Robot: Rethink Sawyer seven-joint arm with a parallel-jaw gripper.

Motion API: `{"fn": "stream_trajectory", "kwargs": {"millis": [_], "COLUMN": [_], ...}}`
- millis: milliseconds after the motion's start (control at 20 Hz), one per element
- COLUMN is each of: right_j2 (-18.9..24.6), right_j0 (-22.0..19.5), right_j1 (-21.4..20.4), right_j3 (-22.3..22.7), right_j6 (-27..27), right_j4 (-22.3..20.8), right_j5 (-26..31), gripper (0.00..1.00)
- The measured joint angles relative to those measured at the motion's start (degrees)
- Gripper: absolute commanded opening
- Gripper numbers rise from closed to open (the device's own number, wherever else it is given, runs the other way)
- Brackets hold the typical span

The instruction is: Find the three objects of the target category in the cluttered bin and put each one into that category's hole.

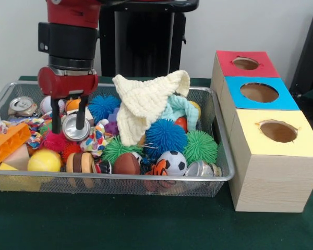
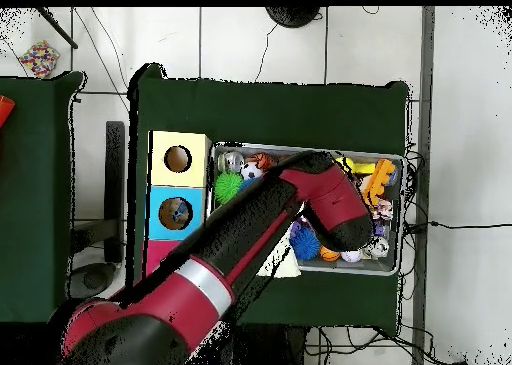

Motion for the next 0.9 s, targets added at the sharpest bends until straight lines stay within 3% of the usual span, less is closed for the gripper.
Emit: {"fn": "stream_trajectory", "kwargs": {"millis": [900], "right_j2": [0.01], "right_j0": [2.99], "right_j1": [-1.44], "right_j3": [1.40], "right_j6": [3.20], "right_j4": [-0.05], "right_j5": [-0.32], "gripper": [1.00]}}
